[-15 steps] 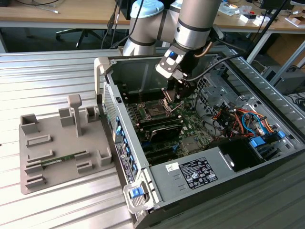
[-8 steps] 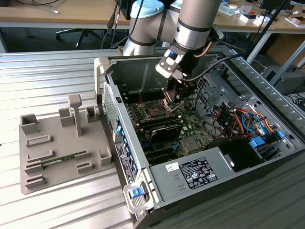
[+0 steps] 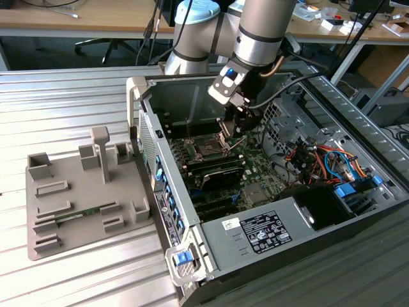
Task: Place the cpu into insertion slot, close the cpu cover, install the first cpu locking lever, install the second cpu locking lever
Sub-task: 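Place the cpu into insertion slot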
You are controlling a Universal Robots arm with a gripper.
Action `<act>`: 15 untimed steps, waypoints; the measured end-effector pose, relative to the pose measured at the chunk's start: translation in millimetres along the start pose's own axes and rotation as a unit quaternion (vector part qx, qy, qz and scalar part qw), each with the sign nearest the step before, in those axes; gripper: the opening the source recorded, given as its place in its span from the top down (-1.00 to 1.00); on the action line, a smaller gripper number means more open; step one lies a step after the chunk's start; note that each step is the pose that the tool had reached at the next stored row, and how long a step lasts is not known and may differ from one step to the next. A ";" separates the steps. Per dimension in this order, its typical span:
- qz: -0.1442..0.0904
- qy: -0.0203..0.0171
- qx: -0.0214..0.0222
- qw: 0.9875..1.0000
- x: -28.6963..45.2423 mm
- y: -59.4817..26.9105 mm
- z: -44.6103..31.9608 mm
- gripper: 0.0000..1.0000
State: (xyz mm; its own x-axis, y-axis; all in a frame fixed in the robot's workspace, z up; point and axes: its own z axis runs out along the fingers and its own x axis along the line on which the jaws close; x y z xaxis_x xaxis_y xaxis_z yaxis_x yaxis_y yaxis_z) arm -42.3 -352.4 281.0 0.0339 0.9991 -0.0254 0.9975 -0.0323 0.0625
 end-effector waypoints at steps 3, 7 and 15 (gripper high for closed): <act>0.005 0.000 0.000 1.000 0.0 0.0 0.1 -0.08; 0.010 -0.001 0.000 1.000 0.0 0.0 0.3 -0.08; 0.019 -0.001 0.000 1.000 0.0 0.0 0.6 -0.08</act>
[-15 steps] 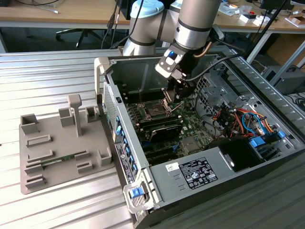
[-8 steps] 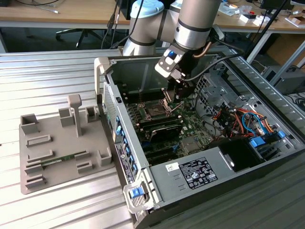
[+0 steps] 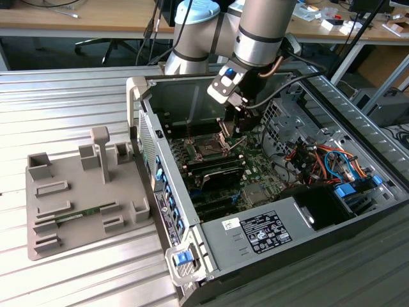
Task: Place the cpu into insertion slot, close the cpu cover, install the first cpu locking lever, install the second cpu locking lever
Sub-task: 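Place the cpu into insertion slot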
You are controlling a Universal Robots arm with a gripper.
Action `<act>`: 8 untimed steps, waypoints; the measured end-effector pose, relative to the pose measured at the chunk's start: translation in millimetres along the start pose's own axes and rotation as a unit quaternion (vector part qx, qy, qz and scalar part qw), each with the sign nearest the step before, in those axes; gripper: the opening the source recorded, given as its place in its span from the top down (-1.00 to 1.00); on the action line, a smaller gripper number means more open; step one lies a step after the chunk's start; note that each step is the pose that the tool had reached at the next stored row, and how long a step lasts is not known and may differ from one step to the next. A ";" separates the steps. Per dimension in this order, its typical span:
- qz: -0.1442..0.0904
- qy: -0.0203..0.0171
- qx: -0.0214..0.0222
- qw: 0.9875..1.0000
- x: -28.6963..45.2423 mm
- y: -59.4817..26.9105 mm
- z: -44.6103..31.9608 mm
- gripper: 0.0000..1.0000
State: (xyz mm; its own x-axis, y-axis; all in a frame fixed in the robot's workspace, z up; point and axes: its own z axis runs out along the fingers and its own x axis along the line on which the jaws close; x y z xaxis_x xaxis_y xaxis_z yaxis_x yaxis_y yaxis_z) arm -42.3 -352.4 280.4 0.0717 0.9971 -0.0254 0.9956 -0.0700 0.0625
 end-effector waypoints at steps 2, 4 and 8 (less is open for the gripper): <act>0.002 0.000 0.000 1.000 0.0 0.0 0.0 -0.08; 0.004 0.000 0.000 1.000 0.0 0.0 0.1 -0.08; 0.009 -0.001 0.000 1.000 0.0 0.0 0.2 -0.08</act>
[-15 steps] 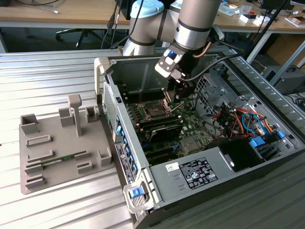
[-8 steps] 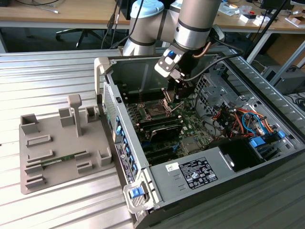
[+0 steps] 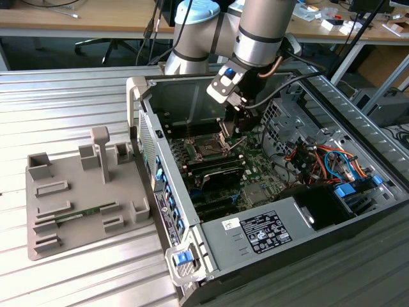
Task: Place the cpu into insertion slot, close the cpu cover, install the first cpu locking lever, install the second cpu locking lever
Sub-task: 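Place the cpu into insertion slot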
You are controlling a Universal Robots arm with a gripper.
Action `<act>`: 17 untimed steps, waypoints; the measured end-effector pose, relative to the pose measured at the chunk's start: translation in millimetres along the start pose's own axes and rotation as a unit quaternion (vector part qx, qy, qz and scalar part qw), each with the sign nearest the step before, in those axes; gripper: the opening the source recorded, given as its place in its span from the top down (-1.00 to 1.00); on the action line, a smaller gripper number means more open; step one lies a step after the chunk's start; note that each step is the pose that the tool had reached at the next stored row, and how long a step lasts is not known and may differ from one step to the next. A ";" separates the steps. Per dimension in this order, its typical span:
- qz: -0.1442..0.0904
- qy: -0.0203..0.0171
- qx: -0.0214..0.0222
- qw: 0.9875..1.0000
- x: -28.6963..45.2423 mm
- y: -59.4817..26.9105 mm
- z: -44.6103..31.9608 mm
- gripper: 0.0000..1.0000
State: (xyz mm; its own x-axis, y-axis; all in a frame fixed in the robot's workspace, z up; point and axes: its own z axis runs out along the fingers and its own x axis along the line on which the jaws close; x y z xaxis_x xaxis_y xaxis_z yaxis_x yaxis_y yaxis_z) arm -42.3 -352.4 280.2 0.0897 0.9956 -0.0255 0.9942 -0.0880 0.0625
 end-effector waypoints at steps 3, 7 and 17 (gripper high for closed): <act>0.003 0.000 0.000 1.000 0.0 0.0 0.1 -0.08; 0.007 0.000 0.000 1.000 0.0 0.0 0.2 -0.08; 0.015 -0.001 0.000 1.000 0.0 0.0 0.4 -0.08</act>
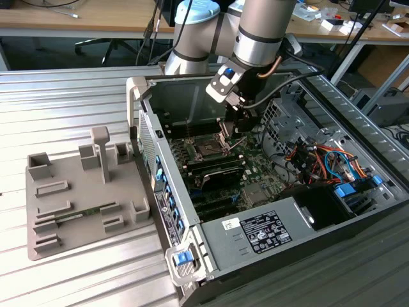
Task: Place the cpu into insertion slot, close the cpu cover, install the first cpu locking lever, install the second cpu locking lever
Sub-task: 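Place the cpu into insertion slot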
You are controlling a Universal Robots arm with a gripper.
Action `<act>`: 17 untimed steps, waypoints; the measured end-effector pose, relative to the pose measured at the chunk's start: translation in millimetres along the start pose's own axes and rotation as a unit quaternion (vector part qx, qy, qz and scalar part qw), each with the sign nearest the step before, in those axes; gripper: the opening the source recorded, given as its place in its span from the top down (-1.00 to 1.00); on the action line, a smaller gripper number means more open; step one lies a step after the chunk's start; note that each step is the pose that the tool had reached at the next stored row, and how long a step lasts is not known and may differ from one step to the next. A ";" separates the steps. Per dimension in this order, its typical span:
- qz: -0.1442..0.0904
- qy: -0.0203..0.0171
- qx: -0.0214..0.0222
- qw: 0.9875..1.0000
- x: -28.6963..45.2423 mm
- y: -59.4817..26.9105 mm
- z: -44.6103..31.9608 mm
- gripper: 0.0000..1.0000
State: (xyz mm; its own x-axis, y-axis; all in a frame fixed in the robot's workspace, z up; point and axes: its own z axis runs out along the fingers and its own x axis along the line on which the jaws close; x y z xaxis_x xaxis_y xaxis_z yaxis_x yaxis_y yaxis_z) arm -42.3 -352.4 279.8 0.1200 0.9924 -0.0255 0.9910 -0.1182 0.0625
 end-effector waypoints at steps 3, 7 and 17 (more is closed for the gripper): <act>0.003 0.000 0.000 1.000 0.0 0.0 0.1 -0.08; 0.006 0.000 0.000 1.000 0.0 0.0 0.2 -0.08; 0.018 -0.001 0.000 1.000 0.0 0.0 0.5 -0.08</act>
State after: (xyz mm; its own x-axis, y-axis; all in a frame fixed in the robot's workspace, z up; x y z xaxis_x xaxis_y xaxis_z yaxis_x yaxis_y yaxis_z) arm -42.3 -352.4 279.4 0.1548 0.9876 -0.0255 0.9863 -0.1530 0.0625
